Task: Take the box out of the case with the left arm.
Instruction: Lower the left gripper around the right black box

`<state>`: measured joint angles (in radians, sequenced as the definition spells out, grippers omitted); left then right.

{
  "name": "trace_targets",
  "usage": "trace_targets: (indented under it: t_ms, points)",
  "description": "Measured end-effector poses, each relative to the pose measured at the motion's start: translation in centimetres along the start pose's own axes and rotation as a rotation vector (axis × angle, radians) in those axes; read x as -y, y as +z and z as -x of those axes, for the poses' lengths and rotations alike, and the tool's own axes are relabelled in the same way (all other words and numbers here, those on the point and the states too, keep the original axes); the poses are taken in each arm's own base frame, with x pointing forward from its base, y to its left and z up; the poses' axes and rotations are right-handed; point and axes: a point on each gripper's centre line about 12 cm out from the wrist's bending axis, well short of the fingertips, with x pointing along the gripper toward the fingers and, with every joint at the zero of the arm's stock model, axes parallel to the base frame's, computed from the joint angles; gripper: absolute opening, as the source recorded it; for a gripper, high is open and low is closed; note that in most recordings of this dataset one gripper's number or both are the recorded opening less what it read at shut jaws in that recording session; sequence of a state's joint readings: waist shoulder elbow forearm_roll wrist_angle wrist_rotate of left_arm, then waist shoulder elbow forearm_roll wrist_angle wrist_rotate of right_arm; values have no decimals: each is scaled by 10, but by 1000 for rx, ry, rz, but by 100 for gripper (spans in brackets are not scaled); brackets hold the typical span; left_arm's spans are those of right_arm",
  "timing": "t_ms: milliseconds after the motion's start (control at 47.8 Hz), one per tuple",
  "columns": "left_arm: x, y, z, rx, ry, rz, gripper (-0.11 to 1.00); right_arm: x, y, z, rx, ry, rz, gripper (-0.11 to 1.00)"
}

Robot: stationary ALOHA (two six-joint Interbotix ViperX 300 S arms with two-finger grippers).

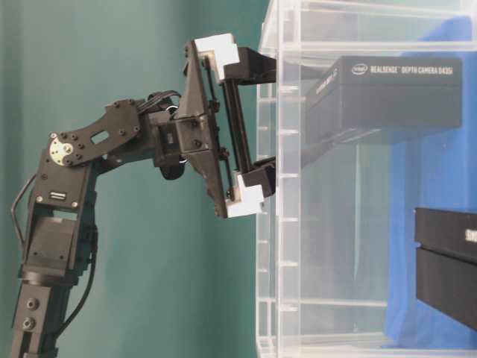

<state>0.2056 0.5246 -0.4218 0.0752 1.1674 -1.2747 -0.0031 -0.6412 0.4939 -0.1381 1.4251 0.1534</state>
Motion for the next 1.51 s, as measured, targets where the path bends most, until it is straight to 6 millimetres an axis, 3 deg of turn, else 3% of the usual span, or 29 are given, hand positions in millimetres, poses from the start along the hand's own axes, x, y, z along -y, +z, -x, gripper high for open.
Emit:
trace_targets:
  t_ms: [691, 795, 900, 1507]
  points:
    - [-5, -4, -23, -13, 17, -2, 87, 0, 0, 0, 0, 0, 2, 3]
    - [-5, -5, -23, -18, 14, 1, 81, 0, 0, 0, -2, 0, 2, 3]
    - [-4, -5, -22, -19, 9, 13, 63, 0, 0, 0, -2, 0, 2, 3]
    - [-2, -4, -21, -13, -15, 28, 63, 0, 0, 0, 0, -2, 3, 3]
